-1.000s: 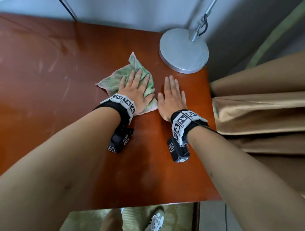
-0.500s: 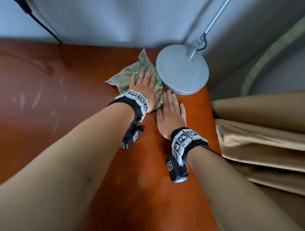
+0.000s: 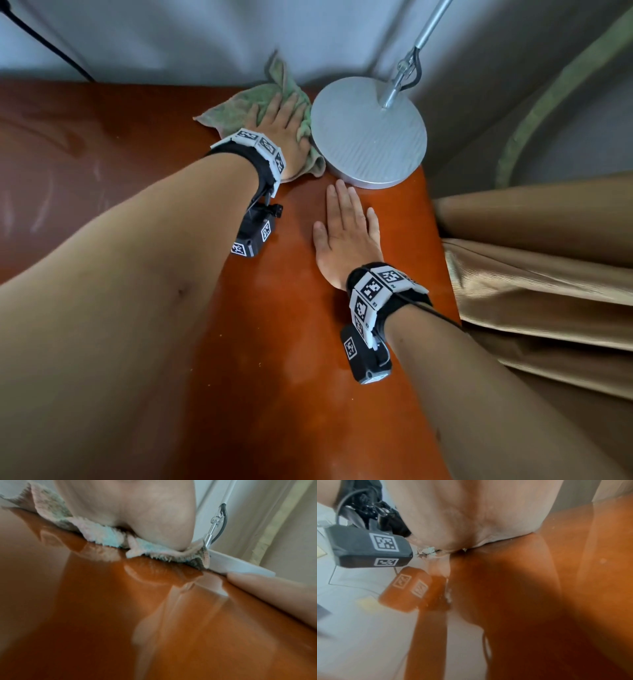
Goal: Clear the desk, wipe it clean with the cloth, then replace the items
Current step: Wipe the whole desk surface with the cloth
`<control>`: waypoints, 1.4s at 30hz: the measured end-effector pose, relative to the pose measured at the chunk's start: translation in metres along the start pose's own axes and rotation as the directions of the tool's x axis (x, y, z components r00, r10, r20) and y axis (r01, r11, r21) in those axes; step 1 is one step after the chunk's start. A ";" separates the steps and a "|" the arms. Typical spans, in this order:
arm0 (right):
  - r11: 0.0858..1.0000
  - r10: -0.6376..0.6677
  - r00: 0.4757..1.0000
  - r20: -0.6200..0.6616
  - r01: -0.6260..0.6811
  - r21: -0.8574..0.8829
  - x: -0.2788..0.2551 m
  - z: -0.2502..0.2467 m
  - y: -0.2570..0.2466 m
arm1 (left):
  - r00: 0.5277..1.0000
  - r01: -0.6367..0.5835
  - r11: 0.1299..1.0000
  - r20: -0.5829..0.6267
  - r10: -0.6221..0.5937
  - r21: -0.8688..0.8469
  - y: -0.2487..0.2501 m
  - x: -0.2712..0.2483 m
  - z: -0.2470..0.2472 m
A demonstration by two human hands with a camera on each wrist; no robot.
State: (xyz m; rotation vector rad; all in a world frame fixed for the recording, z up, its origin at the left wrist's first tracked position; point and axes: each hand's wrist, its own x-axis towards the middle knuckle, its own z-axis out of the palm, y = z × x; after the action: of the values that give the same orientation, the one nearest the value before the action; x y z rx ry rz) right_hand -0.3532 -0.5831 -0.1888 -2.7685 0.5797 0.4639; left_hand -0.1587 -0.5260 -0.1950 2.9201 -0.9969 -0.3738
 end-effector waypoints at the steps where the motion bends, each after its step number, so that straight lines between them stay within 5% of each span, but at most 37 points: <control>1: 1.000 0.000 1.000 -0.003 0.000 0.002 0.001 0.000 0.000 | 1.000 -0.009 1.000 0.004 0.009 0.004 -0.002 0.004 -0.002; 12: 1.000 0.003 1.000 -0.012 -0.003 -0.012 0.001 0.003 0.001 | 0.999 -0.035 0.999 -0.028 0.034 -0.039 -0.009 0.023 -0.006; 22: 0.999 0.018 1.000 -0.009 -0.018 -0.037 0.001 0.001 0.002 | 0.982 0.177 0.983 -0.057 -0.180 -0.043 -0.069 -0.016 -0.005; 28: 0.999 0.023 1.000 -0.019 -0.024 -0.042 0.001 0.003 0.000 | 0.950 0.305 0.950 -0.044 -0.309 -0.068 -0.052 -0.035 0.000; 35: 0.998 0.016 1.000 -0.024 -0.018 -0.056 0.002 0.002 0.000 | 0.997 0.083 0.993 0.008 -0.083 -0.084 -0.041 -0.029 -0.003; 42: 0.997 0.031 0.999 -0.020 -0.032 -0.068 0.002 0.003 -0.002 | 0.934 0.342 0.929 -0.055 -0.352 -0.139 -0.139 -0.046 -0.004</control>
State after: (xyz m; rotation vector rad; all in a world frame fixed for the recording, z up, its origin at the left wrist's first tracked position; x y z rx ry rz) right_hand -0.3512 -0.5809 -0.1915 -2.8356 0.6239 0.4731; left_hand -0.1097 -0.3883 -0.1966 2.9594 -0.4221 -0.3146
